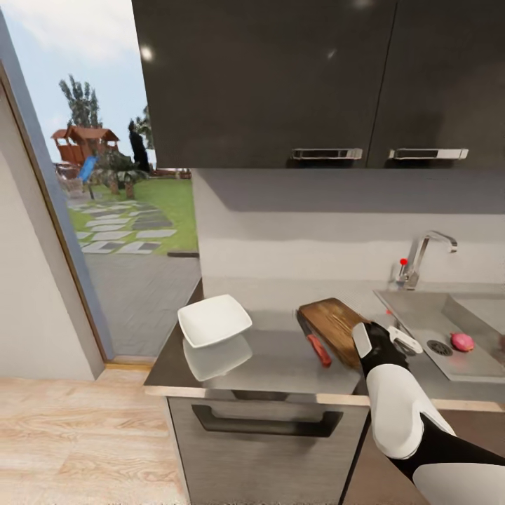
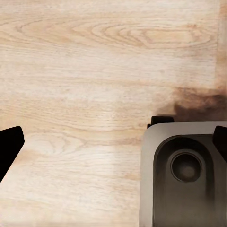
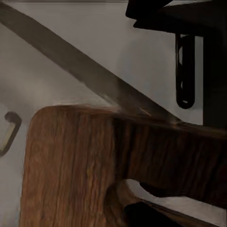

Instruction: In the kitchen, take the Vidalia onion out of the sink, dice it on the chopping board with the paring knife, put the diced onion into the bowl on the countertop, then place both the paring knife and the chopping board into the sink.

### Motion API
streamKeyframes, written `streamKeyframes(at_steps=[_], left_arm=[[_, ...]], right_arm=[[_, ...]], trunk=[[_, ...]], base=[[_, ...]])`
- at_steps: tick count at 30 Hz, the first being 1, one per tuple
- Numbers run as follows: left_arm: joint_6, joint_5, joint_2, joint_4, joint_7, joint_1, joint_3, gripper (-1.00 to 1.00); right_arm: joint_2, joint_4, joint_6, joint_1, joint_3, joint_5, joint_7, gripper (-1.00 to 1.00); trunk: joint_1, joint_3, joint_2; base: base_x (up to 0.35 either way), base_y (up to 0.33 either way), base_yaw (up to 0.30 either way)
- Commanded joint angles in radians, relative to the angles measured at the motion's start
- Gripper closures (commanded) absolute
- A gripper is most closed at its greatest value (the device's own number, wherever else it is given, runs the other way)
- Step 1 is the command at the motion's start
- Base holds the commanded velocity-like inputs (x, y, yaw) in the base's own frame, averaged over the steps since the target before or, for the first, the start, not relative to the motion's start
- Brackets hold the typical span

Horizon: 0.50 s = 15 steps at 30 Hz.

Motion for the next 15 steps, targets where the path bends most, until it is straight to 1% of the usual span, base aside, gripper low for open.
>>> streamKeyframes(at_steps=[1, 15], left_arm=[[-0.002, 0.0, 0.0, -0.001, 0.002, 0.0, 0.0, -1.0], [-0.002, 0.0, 0.0, -0.001, 0.002, 0.0, 0.0, -1.0]], right_arm=[[0.001, 0.026, 0.01, -0.001, -0.012, -0.011, -0.004, -1.0], [0.003, 0.044, 0.007, 0.0, -0.01, -0.011, -0.003, -1.0]], trunk=[[0.0, -0.003, -0.001], [0.0, -0.021, -0.001]], base=[[-0.035, 0.014, 0.0], [-0.004, 0.002, 0.0]])
